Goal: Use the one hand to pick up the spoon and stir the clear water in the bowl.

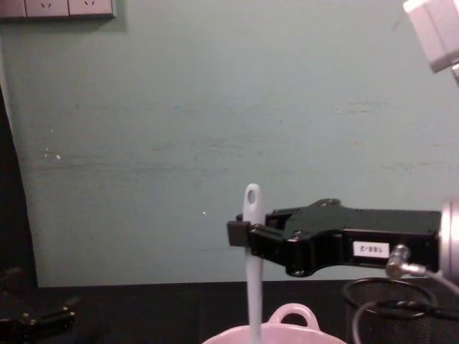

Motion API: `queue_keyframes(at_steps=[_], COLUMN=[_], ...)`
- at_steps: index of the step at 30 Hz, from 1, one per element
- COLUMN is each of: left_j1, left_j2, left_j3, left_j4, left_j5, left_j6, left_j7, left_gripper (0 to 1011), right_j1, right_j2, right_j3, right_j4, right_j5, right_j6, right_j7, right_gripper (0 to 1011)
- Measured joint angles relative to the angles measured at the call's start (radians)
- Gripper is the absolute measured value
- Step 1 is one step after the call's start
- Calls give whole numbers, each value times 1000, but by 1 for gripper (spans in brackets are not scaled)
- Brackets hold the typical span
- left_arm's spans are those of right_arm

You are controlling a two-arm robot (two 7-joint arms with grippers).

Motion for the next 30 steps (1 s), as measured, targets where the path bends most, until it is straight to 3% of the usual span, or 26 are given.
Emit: queue_keyframes(at_steps=[5,16,25,30], left_j1=[0,0,0,0], left_j2=[0,0,0,0], left_j3=[0,0,0,0], left_j4=[0,0,0,0], left_j5=[0,0,0,0], left_j6=[0,0,0,0], left_j7=[0,0,0,0], left_gripper=[1005,1005,1005,1005], right_j1=[19,89,119,102], right_j2=[-32,-116,-124,-107], right_j3=[-19,-36,-7,15], right_j4=[41,189,256,246], right_j5=[5,-5,-22,-32], right_j6=[-5,-80,-97,-96], right_j7=[19,35,21,-3], right_gripper=[121,121,121,121])
